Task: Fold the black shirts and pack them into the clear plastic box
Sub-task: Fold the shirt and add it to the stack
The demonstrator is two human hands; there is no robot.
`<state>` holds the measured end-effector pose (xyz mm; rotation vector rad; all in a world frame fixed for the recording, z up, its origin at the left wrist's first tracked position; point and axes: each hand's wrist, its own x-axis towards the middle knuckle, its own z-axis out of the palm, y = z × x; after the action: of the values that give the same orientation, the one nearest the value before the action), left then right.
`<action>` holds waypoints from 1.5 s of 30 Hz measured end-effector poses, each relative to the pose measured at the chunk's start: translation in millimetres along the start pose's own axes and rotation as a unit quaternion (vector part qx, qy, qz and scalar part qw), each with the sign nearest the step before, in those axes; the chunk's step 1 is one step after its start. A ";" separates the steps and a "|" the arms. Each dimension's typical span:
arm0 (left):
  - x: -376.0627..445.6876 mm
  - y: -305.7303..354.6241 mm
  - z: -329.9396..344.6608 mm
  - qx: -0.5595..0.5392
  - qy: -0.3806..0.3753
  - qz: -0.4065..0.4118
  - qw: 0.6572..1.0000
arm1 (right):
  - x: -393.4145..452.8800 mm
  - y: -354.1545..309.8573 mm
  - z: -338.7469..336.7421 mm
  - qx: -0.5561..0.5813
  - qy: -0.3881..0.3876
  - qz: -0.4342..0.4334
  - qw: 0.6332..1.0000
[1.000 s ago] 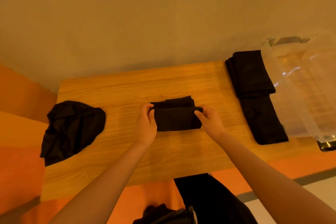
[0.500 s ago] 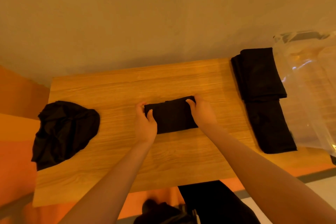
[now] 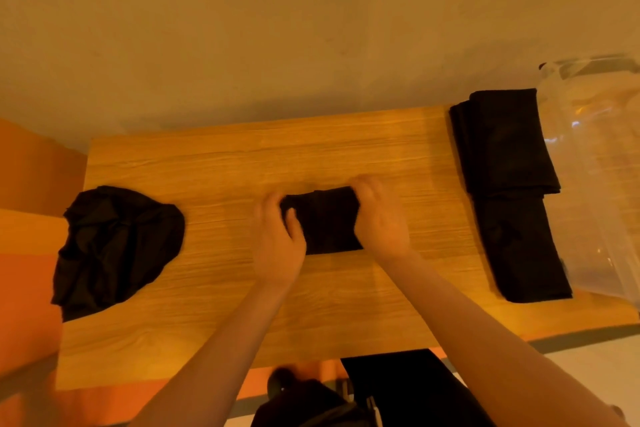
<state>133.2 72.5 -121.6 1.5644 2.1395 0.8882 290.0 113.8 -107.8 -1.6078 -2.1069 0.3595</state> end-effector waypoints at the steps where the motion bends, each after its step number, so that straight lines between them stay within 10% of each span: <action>1: -6.0 2.1 2.0 0.042 -0.045 0.079 0.995 | -2.4 -1.6 7.1 -0.014 -0.035 -0.062 0.997; 6: -9.2 -9.3 16.3 0.279 -0.195 0.196 0.920 | -13.5 15.2 25.7 -0.111 -0.216 -0.060 0.968; 14: 15.0 -24.1 7.7 0.238 -0.231 0.036 0.943 | -28.8 17.3 15.6 -0.100 -0.217 0.118 0.964; 18: 0.5 -8.0 -9.6 0.059 -0.135 -0.195 0.970 | -22.0 19.8 -1.1 -0.095 -0.197 0.030 0.975; 21: -18.8 3.1 -22.5 -0.124 -0.081 -0.428 0.892 | -16.3 20.5 -0.8 -0.115 -0.227 -0.077 0.964; 26: -38.2 29.6 -33.2 -0.415 -0.146 -0.572 0.692 | -49.8 13.3 4.3 -0.129 -0.267 0.049 0.954; 37: -22.7 58.1 -30.7 -0.440 -0.197 -0.432 0.763 | -127.8 -30.7 -26.3 0.102 -0.241 0.227 0.938; 41: -40.0 79.3 -56.3 -0.531 -0.234 -0.379 0.721 | -151.9 -39.1 -49.8 0.382 -0.061 0.393 0.834; 45: -62.6 98.0 -76.1 -0.571 -0.281 -0.348 0.689 | -166.4 -47.7 -68.7 0.590 -0.008 0.502 0.632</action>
<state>178.9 11.5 -5.4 0.2326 1.0566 0.9410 319.8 -63.8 -60.0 -1.5471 -0.2899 1.6435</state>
